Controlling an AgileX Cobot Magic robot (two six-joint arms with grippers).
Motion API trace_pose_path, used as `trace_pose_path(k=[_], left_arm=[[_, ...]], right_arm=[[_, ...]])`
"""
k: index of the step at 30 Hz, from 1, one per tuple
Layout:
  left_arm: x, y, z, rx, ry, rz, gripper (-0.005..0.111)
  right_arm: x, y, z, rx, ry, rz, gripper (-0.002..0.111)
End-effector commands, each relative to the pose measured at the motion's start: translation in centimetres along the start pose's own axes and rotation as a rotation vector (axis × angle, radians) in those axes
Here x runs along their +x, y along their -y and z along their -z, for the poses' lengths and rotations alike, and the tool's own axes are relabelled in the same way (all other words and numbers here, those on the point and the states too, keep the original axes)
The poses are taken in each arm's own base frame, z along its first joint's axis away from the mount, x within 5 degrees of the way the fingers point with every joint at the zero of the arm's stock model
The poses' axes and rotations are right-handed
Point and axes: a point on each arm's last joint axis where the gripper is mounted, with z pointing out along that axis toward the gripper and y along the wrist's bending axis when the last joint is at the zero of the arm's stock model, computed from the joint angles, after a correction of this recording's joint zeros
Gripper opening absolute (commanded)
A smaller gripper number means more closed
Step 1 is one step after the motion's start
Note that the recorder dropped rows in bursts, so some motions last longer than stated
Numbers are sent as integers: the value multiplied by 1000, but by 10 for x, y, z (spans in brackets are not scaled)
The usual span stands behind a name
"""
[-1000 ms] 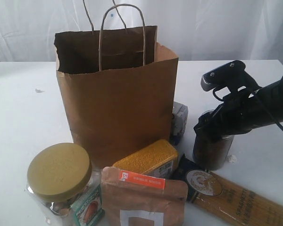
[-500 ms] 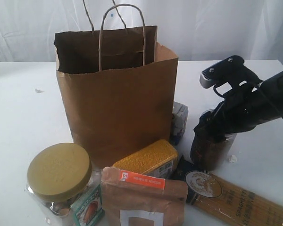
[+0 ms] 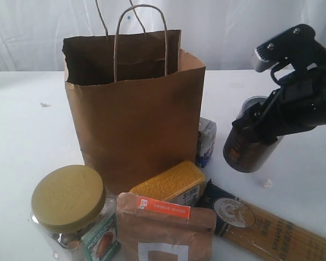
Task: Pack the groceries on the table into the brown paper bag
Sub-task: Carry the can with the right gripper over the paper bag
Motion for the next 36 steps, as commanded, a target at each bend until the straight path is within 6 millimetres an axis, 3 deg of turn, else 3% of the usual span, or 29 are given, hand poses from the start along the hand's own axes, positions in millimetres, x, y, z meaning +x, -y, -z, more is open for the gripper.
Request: trace_pose_path(k=[1,6,13,19,23,29,36], left_arm=[[3,1,-1,13,-17,4,0],[3,1,-1,13,-17,4,0],[3,1,-1,13,-17,4,0],[3,1,-1,13,-17,4,0],[3,1,-1,13,-17,4,0],[3,1,-1,13,-17,4,0],[3,1,-1,13,-17,4,0]], right_arm=[[-5,-2,19,19,46,-49,26],[-22,-1,46,54,174,-104,26],[-89,8,96,64,418,-199,26],[-135,9,124,-40,630,-328,26],[-148,7,120,-145,678,-386,26],[-162,-9,95,-322,713,-388,26],[-168,-25,58,-343,686,-234,26]])
